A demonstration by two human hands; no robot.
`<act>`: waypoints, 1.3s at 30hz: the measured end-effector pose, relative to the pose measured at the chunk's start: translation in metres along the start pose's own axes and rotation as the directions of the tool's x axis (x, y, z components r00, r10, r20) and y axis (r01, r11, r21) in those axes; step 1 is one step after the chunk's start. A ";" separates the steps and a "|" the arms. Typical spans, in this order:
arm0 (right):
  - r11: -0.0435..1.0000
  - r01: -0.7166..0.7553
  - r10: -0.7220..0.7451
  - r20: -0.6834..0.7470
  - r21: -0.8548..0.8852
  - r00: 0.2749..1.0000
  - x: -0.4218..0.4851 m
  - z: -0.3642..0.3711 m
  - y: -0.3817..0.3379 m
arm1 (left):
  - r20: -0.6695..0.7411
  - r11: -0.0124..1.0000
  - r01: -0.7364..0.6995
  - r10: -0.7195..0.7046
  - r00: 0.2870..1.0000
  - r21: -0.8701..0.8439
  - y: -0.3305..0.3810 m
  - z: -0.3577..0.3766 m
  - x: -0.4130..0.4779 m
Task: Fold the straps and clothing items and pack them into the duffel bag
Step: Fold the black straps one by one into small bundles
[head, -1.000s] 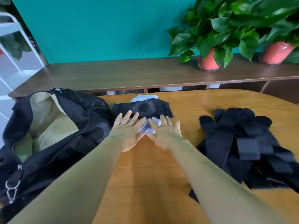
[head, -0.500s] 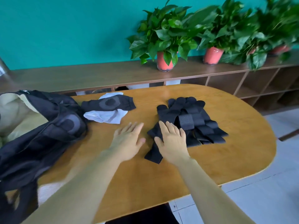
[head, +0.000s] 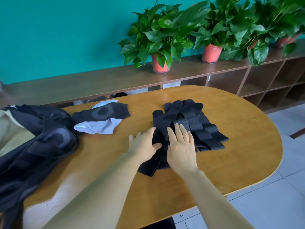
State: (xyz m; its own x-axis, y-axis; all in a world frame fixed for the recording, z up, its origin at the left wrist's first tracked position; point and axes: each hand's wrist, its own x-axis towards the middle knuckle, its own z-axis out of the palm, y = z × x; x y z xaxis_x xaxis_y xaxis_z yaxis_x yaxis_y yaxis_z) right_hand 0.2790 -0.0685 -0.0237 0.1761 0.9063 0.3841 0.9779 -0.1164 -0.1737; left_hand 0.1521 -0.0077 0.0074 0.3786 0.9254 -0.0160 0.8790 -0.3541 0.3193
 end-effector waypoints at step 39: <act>0.908 0.414 -0.418 0.099 0.062 0.903 -0.037 0.001 -0.084 | 0.209 0.955 -0.281 0.257 0.944 0.094 -0.124 -0.011 -0.149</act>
State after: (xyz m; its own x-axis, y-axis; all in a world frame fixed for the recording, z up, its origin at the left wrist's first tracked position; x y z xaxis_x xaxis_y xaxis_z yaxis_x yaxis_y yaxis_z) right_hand 0.1899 -0.0916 -0.0243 -0.2614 0.9073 0.3295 0.9540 0.2948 -0.0549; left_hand -0.0162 -0.1004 -0.0189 0.6437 0.7539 -0.1312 0.7604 -0.6109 0.2205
